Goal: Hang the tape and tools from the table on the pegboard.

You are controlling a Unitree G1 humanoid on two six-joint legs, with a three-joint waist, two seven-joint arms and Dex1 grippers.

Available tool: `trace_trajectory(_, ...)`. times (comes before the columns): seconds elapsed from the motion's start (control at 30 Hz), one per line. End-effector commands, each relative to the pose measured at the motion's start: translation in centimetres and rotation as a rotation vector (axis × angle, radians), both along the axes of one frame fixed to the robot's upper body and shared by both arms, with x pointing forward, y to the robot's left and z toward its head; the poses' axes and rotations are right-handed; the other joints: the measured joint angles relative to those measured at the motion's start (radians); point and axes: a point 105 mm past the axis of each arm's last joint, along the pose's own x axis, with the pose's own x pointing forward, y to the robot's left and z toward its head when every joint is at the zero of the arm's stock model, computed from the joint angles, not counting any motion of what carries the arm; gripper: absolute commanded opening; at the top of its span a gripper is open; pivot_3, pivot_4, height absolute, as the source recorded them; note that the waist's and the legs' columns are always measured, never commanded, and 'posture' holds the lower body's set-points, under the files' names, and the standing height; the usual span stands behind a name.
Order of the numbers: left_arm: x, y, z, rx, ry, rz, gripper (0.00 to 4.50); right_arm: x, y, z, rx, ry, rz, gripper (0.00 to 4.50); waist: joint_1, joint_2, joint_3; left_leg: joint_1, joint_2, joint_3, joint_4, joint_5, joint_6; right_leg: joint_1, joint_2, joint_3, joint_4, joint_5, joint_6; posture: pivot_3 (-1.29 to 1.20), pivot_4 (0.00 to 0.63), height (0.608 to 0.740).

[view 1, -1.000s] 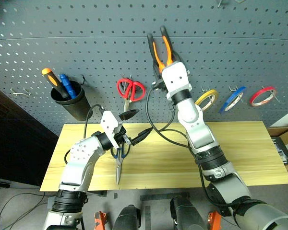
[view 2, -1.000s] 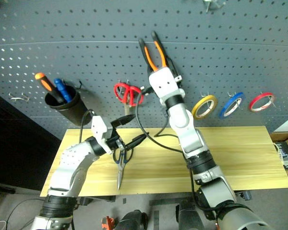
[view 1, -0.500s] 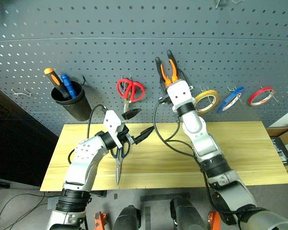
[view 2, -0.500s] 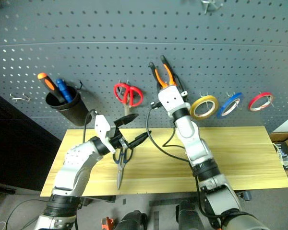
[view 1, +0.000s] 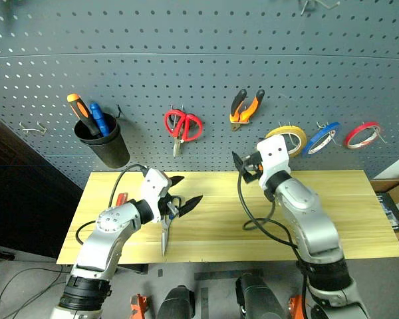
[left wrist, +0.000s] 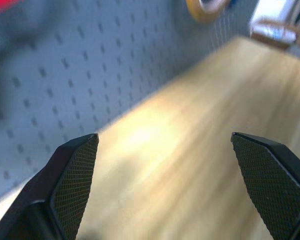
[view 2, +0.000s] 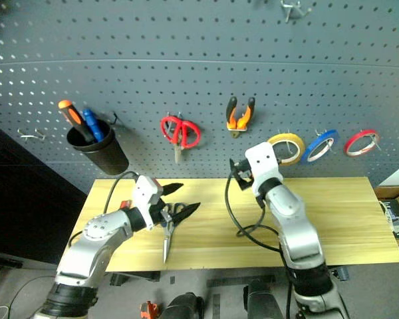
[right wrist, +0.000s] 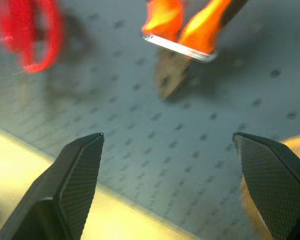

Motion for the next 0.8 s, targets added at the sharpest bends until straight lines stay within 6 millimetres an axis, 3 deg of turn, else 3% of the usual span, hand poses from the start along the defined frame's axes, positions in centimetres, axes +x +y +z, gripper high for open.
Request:
trace_trajectory(0.03,-1.3,2.5,-2.6,0.205,0.128,0.122,4.5,-4.8,2.4,-1.2,0.009,0.173,0.278,4.44,0.001,0.0,0.0,0.0,0.0,0.0,0.0,-0.001,0.001,0.0,0.0,0.0,0.0,0.0,0.0,0.01,0.226,0.74)
trace_trajectory(0.17,-2.6,4.9,-4.9,0.303,0.27,0.278,4.5,-7.8,2.8,-2.8,-0.044,0.301,0.423,4.44,0.006,0.002,0.002,0.0,0.0,-0.001,-0.001,-0.002,0.004,0.001,0.0,0.0,-0.002,0.0,0.0,0.01,0.231,0.74)
trace_trajectory(0.27,-3.3,6.1,-6.9,0.357,0.396,0.401,4.5,-8.2,3.0,-3.0,-0.065,0.327,0.457,4.44,0.015,0.001,0.002,0.001,-0.001,-0.003,-0.001,-0.002,0.004,0.004,0.001,-0.003,-0.003,0.0,0.0,0.01,0.233,0.74)
trace_trajectory(0.43,-3.3,5.1,-8.4,0.336,0.497,0.482,4.5,-7.9,3.6,-2.8,-0.082,0.324,0.472,4.44,0.022,0.002,0.004,0.014,-0.001,-0.006,-0.003,-0.002,0.004,0.02,0.001,-0.005,-0.009,0.0,0.0,0.01,0.239,0.74)
trace_trajectory(0.8,-0.3,3.9,-10.7,0.269,0.594,0.651,4.5,-8.9,3.8,-2.3,-0.121,0.336,0.549,4.44,0.035,0.001,0.005,0.014,-0.001,-0.006,-0.003,-0.003,0.005,0.02,0.0,-0.005,-0.01,0.0,0.0,-0.02,0.24,0.74)
